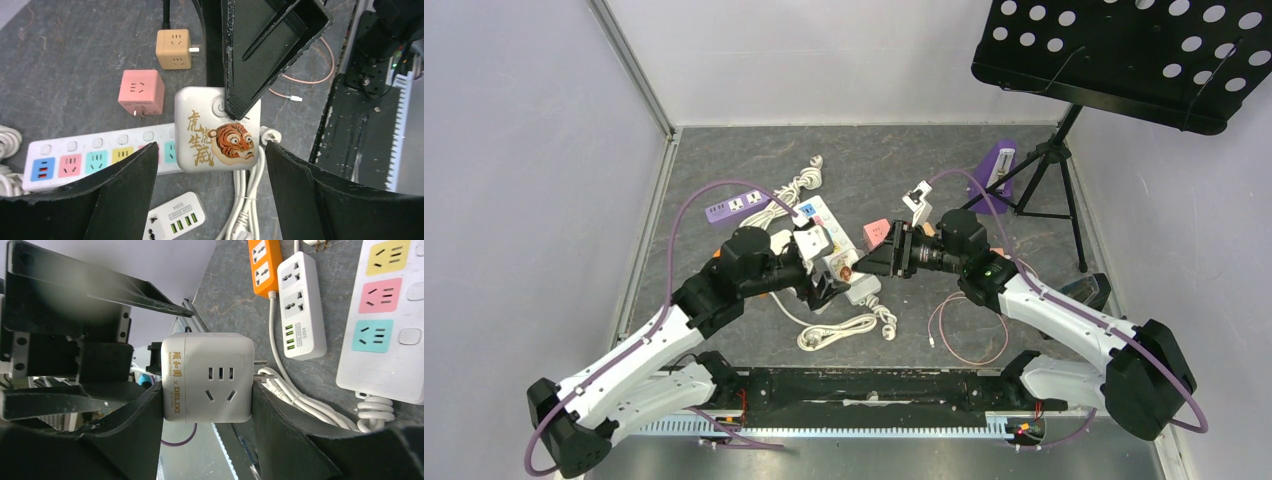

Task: Insert the plug

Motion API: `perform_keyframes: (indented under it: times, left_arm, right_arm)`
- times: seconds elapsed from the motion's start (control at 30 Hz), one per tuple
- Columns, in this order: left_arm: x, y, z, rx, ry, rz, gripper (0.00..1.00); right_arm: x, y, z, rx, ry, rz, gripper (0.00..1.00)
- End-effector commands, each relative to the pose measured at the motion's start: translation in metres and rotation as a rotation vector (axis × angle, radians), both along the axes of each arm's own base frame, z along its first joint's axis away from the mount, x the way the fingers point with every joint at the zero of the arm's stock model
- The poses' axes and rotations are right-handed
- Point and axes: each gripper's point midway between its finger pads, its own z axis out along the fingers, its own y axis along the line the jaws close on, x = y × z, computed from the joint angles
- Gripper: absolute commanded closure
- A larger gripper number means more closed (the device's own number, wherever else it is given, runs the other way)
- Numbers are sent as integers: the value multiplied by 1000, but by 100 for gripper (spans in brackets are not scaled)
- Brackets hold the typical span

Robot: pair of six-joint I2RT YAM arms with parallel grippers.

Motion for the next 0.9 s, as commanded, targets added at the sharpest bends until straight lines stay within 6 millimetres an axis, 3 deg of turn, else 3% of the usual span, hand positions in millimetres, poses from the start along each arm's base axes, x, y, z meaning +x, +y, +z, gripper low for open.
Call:
perform_keyframes:
  times: [0.0, 0.1, 0.3, 0.43, 0.53, 0.6, 0.67, 0.73, 0.77, 0.87]
  left_arm:
    - [16, -9, 19, 21, -173, -14, 16]
    - [16, -15, 13, 31, -155, -23, 16]
    - [32, -21, 13, -23, -182, 95, 32]
    - [33, -24, 7, -20, -175, 100, 33]
    - [34, -26, -2, -3, -157, 97, 28]
    - [36, -30, 2, -26, -166, 98, 29]
    - [36, -32, 2, -29, -157, 95, 49]
    - [36, -35, 2, -29, -152, 86, 84]
    - [36, -35, 1, -25, -146, 86, 97]
    - [37, -35, 4, -29, -149, 87, 98]
  right_arm:
    - [-4, 3, 30, 103, -26, 16, 67]
    - [-3, 4, 30, 109, -11, 11, 66]
    - [2, 4, 23, 108, 14, -14, 64]
    - [3, 4, 18, 111, 37, -28, 63]
    - [3, 4, 16, 116, 46, -32, 63]
    - [2, 4, 15, 117, 46, -33, 63]
    - [2, 3, 14, 117, 46, -35, 62]
    - [1, 3, 13, 114, 47, -35, 59]
    - [1, 3, 12, 111, 49, -33, 57]
    - [0, 1, 8, 91, 41, -32, 41]
